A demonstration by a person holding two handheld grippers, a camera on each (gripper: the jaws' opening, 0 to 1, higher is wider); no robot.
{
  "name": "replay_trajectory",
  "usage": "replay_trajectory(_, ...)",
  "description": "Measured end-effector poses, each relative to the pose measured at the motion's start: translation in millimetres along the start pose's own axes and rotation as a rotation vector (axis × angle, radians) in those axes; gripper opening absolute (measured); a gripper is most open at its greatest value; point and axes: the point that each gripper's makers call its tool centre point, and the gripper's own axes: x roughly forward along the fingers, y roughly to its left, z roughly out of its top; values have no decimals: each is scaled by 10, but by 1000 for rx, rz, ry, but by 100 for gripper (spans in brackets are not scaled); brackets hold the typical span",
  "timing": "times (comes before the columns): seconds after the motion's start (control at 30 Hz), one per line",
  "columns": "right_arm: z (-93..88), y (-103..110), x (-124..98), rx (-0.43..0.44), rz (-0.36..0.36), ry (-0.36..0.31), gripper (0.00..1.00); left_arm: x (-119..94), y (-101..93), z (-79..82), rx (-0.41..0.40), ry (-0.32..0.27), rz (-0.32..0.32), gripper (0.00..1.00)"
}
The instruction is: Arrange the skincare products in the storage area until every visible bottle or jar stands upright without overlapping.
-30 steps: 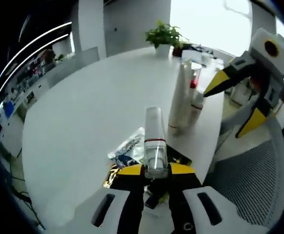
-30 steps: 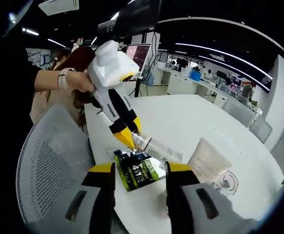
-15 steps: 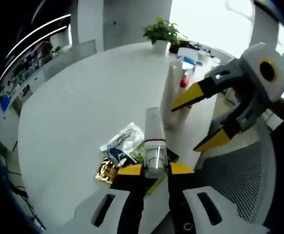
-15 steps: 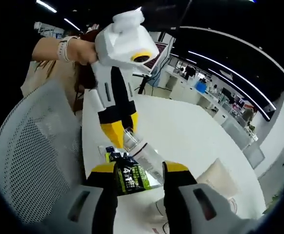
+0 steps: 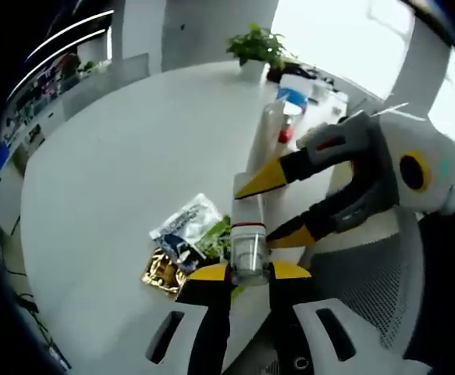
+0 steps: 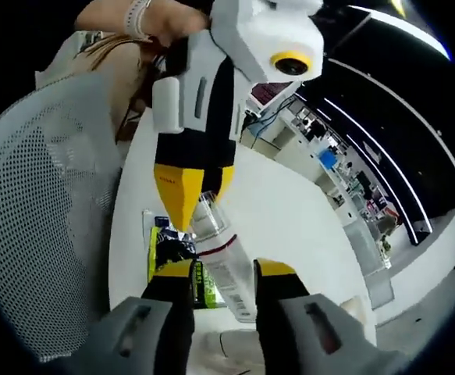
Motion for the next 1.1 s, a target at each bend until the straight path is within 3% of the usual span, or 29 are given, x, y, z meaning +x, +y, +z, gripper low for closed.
replay_trajectory(0.3, 6, 63, 69, -68, 3, 4, 27, -28, -39, -39, -60, 36, -54, 14)
replay_trajectory(0.57, -25, 79, 38, -90, 6, 3, 23, -32, -65, -6, -160, 21, -131, 14)
replay_trajectory(0.93, -148, 95, -3, -33, 26, 33, 20, 35, -121, 86, -123, -35, -157, 16)
replay_trajectory(1.1, -180, 129, -15, 67, 53, 12, 19, 56, -132, 127, -23, -84, -157, 17)
